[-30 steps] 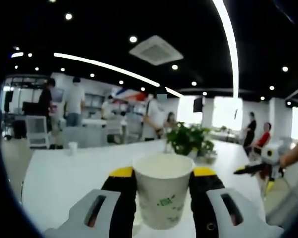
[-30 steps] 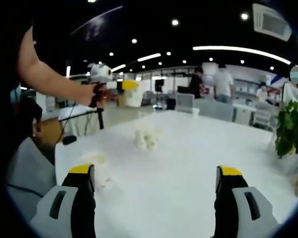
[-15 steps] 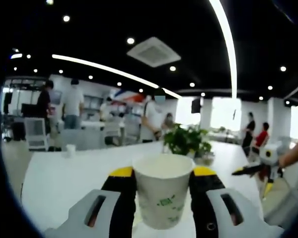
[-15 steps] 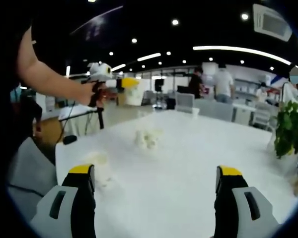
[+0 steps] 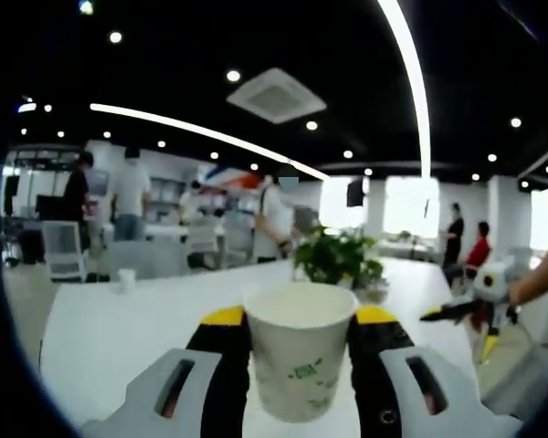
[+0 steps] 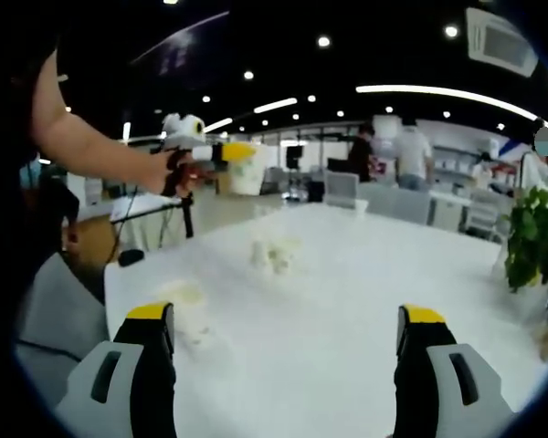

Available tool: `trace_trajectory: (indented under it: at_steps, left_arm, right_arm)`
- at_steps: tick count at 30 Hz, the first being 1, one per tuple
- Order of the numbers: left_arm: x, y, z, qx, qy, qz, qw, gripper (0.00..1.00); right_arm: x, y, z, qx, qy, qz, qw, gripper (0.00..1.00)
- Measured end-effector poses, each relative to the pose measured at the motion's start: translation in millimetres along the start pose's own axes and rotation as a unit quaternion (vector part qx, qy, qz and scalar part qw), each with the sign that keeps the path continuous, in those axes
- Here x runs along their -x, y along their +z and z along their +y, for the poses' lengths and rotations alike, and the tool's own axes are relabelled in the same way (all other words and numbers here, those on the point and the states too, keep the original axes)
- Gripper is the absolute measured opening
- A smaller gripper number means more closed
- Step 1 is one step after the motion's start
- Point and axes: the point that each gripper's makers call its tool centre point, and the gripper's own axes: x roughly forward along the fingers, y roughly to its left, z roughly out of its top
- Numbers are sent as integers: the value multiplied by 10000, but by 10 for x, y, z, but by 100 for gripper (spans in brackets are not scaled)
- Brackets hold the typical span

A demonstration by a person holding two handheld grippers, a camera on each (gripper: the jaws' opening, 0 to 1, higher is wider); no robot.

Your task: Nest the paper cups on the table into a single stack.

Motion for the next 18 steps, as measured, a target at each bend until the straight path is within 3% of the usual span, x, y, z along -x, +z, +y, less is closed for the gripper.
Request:
trace_trajectory:
  at_steps: [18]
  left_arm:
    - [55, -48, -193, 31, -43, -39, 10000, 41]
  right_arm:
    - [33, 9, 40, -26, 46, 5, 10000, 100]
